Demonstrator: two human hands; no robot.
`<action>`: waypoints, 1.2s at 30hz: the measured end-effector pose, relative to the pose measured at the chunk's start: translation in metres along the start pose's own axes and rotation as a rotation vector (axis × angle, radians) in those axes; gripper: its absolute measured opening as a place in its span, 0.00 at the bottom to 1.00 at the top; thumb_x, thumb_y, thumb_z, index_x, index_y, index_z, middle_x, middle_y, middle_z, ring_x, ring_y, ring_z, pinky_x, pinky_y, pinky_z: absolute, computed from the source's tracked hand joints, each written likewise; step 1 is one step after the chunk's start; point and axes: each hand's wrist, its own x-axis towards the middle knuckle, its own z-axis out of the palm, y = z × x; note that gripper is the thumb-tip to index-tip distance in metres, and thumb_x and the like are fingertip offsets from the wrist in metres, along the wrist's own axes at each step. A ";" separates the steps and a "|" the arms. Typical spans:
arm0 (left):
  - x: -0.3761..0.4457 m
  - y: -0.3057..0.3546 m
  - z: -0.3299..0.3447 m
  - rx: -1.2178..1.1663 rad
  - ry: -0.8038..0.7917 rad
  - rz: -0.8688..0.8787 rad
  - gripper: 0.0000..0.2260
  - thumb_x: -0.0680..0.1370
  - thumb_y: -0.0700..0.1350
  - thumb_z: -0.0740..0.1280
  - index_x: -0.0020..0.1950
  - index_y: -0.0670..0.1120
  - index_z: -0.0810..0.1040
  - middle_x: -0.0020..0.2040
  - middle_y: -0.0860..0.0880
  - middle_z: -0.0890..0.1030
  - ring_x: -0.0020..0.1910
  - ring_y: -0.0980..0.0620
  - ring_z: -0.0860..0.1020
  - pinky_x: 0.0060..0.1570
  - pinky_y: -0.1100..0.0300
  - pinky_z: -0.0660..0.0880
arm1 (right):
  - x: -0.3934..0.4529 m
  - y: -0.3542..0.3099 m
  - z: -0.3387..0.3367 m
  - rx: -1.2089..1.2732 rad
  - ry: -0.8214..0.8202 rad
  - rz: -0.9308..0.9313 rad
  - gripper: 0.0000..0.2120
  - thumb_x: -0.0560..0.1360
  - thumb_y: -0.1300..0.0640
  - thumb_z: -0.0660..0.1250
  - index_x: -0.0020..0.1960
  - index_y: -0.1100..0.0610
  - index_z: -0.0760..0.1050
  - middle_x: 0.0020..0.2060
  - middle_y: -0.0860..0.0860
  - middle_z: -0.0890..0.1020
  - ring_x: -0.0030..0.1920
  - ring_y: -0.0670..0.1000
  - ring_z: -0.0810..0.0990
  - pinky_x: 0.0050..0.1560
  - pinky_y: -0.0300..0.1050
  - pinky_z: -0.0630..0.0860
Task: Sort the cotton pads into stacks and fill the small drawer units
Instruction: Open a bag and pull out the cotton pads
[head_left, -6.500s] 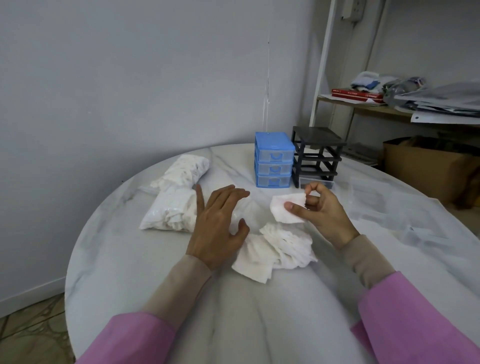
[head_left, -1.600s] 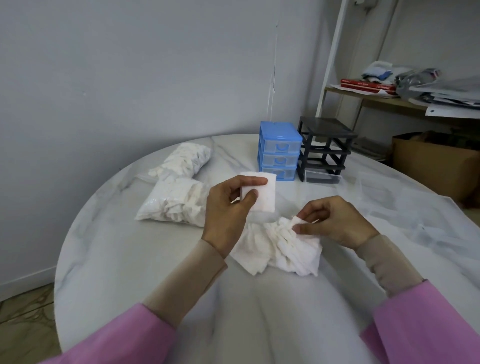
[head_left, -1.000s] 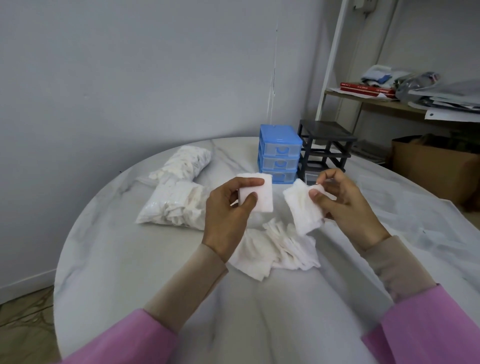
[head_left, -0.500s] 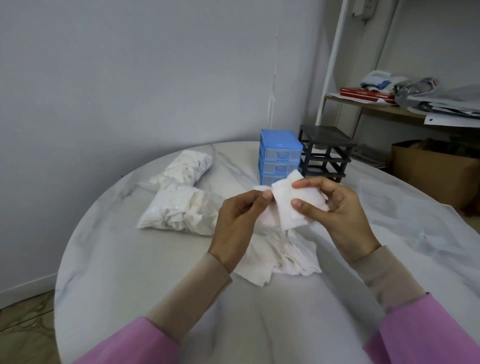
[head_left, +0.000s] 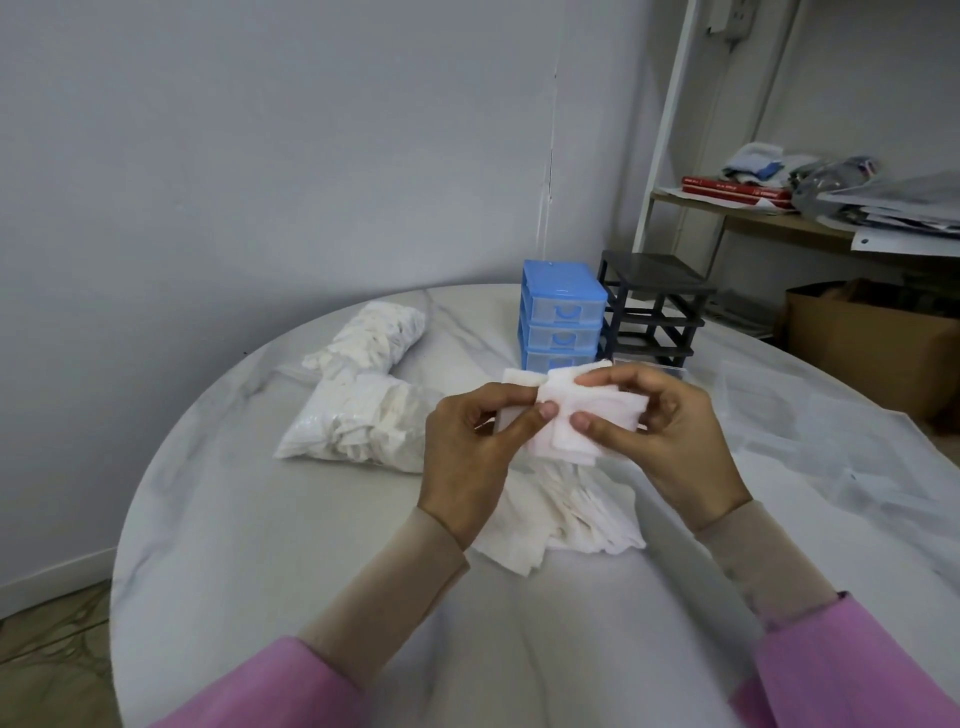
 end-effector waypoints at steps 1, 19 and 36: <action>0.000 0.001 0.000 -0.010 0.008 0.000 0.04 0.68 0.38 0.74 0.42 0.45 0.84 0.38 0.53 0.84 0.40 0.58 0.81 0.42 0.66 0.75 | 0.000 0.001 -0.001 -0.010 0.011 0.001 0.13 0.64 0.67 0.74 0.45 0.55 0.80 0.42 0.41 0.83 0.45 0.42 0.80 0.41 0.34 0.77; 0.001 0.008 0.000 -0.137 0.007 0.012 0.09 0.71 0.34 0.70 0.35 0.47 0.78 0.32 0.58 0.79 0.35 0.62 0.77 0.37 0.69 0.72 | 0.000 -0.005 -0.001 0.038 0.178 -0.010 0.07 0.66 0.65 0.72 0.42 0.56 0.79 0.38 0.43 0.84 0.35 0.45 0.83 0.40 0.36 0.79; 0.004 0.005 -0.003 -0.186 -0.021 -0.134 0.06 0.71 0.35 0.70 0.36 0.42 0.79 0.31 0.56 0.80 0.33 0.61 0.77 0.35 0.70 0.72 | 0.004 -0.007 -0.007 0.107 0.257 -0.035 0.04 0.67 0.61 0.69 0.42 0.58 0.76 0.33 0.41 0.82 0.36 0.39 0.78 0.39 0.31 0.74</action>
